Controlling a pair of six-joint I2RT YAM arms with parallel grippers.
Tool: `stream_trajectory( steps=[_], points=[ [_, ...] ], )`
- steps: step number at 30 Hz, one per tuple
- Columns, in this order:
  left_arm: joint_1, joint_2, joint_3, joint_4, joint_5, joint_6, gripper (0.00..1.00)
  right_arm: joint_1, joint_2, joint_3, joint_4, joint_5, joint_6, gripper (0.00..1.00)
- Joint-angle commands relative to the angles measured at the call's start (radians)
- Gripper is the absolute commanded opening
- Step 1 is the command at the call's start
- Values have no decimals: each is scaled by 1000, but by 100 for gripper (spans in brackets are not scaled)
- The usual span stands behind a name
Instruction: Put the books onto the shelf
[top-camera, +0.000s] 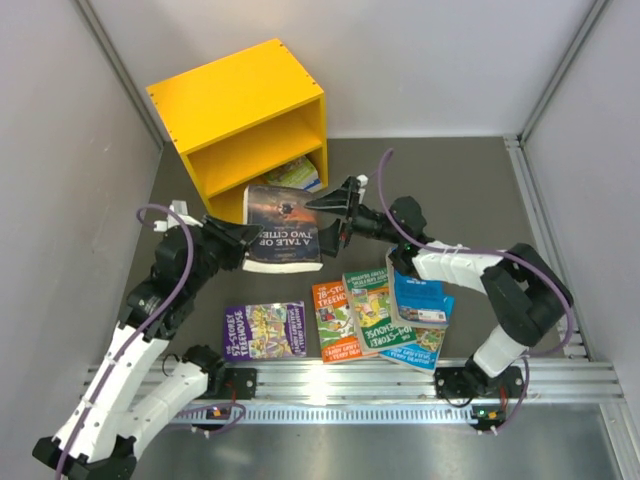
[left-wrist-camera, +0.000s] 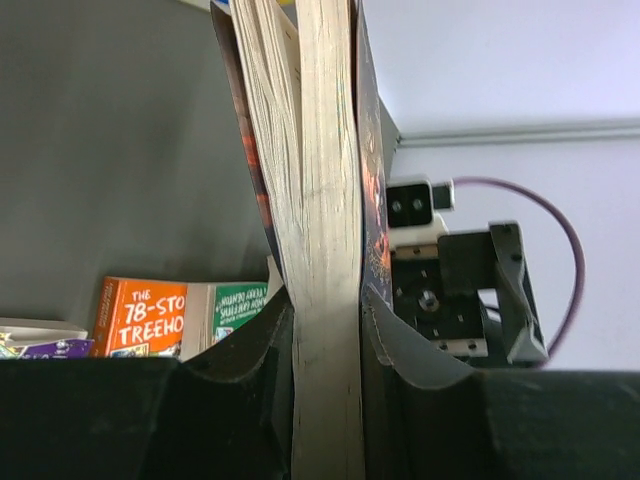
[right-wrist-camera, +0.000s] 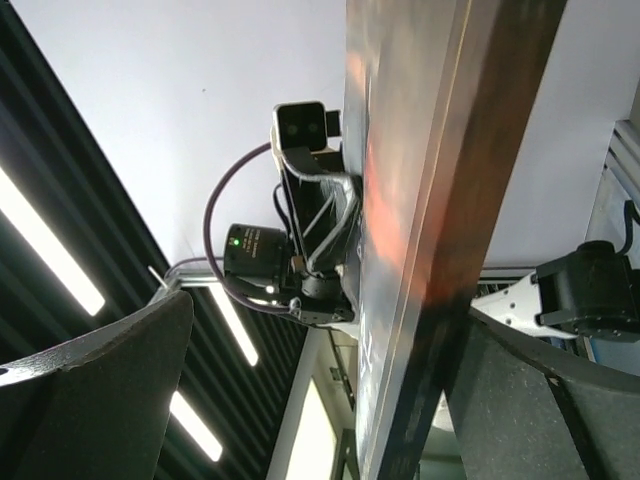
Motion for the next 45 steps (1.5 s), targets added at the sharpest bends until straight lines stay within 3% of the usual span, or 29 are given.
stream_trajectory(
  steps=[1,8,11,18,23,26,27,31,45],
  points=[
    [17,39,64,-129,-253,58,0,9,-147,48,-27,-10,-10,100],
    [1,47,41,-148,-267,25,0,4,-206,112,-265,36,-107,100],
    [-12,39,20,-148,-273,5,0,6,-177,183,-329,47,-127,92],
    [-35,44,18,-148,-288,9,0,9,-132,325,-486,63,-194,51],
    [-52,57,23,-142,-287,9,0,32,-92,401,-572,64,-251,36],
    [-68,68,30,-120,-287,24,0,52,-65,471,-674,61,-315,12],
    [-72,73,33,-114,-290,38,0,55,-60,509,-706,63,-337,0],
    [-72,87,58,-96,-334,87,0,50,-31,573,-823,73,-412,0],
    [-60,172,61,85,-426,344,0,17,188,848,-900,84,-517,0]
  ],
)
